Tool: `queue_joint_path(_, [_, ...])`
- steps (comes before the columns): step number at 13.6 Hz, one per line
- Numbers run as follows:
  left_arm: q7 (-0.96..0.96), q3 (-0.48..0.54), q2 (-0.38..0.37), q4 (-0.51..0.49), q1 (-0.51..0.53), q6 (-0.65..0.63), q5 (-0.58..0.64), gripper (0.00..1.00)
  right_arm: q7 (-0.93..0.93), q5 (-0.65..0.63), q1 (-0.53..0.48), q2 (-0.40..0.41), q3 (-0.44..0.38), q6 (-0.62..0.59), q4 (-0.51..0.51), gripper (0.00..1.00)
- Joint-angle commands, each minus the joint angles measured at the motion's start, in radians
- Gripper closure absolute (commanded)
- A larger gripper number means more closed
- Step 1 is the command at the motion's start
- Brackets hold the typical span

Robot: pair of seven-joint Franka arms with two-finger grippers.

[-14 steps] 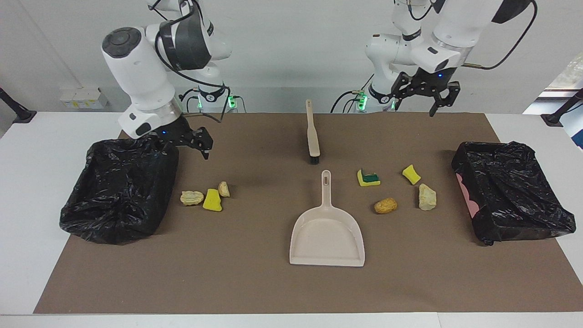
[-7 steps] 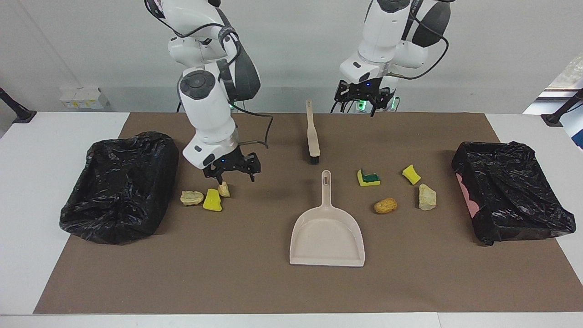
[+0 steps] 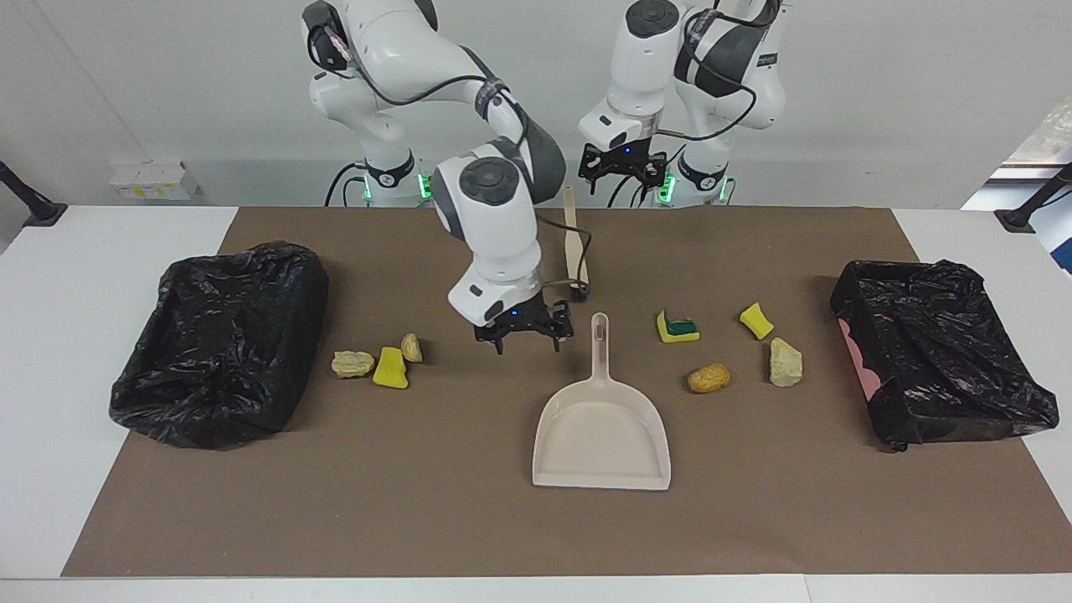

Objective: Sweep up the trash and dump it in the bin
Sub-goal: 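Grasp the dustpan with the right gripper while the left gripper grasps the brush, then move the dustpan with the right gripper while the left gripper lifts the brush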

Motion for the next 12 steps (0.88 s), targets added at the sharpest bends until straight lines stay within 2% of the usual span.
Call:
queue_joint_path(1, [-0.057, 0.017, -0.003, -0.065, -0.075, 0.083, -0.008, 0.0, 0.031, -0.034, 0.015, 0.015, 0.001, -0.021, 0.018, 0.0])
queue_joint_path(4, [-0.126, 0.017, 0.072, -0.077, -0.107, 0.143, -0.008, 0.0, 0.032, -0.019, 0.022, 0.0, 0.003, -0.018, -0.045, 0.0])
queue_joint_path(5, [-0.137, 0.017, 0.08, -0.101, -0.124, 0.18, -0.008, 0.0, 0.032, -0.025, 0.021, -0.004, 0.003, -0.021, -0.062, 0.12])
queue_joint_path(6, [-0.146, 0.018, 0.077, -0.12, -0.126, 0.207, -0.008, 0.01, 0.031, -0.032, 0.021, -0.01, 0.003, -0.024, -0.073, 0.4])
queue_joint_path(7, [-0.15, 0.018, 0.074, -0.123, -0.124, 0.206, -0.008, 0.11, 0.031, -0.032, 0.019, -0.01, 0.004, -0.023, -0.073, 0.71])
queue_joint_path(8, [-0.15, 0.018, 0.071, -0.141, -0.124, 0.206, -0.008, 0.18, 0.032, -0.019, 0.019, -0.01, 0.004, -0.024, -0.073, 1.0])
queue_joint_path(12, [-0.153, 0.018, 0.071, -0.157, -0.124, 0.206, -0.008, 0.36, 0.032, -0.013, 0.007, -0.013, 0.007, -0.044, -0.065, 1.0])
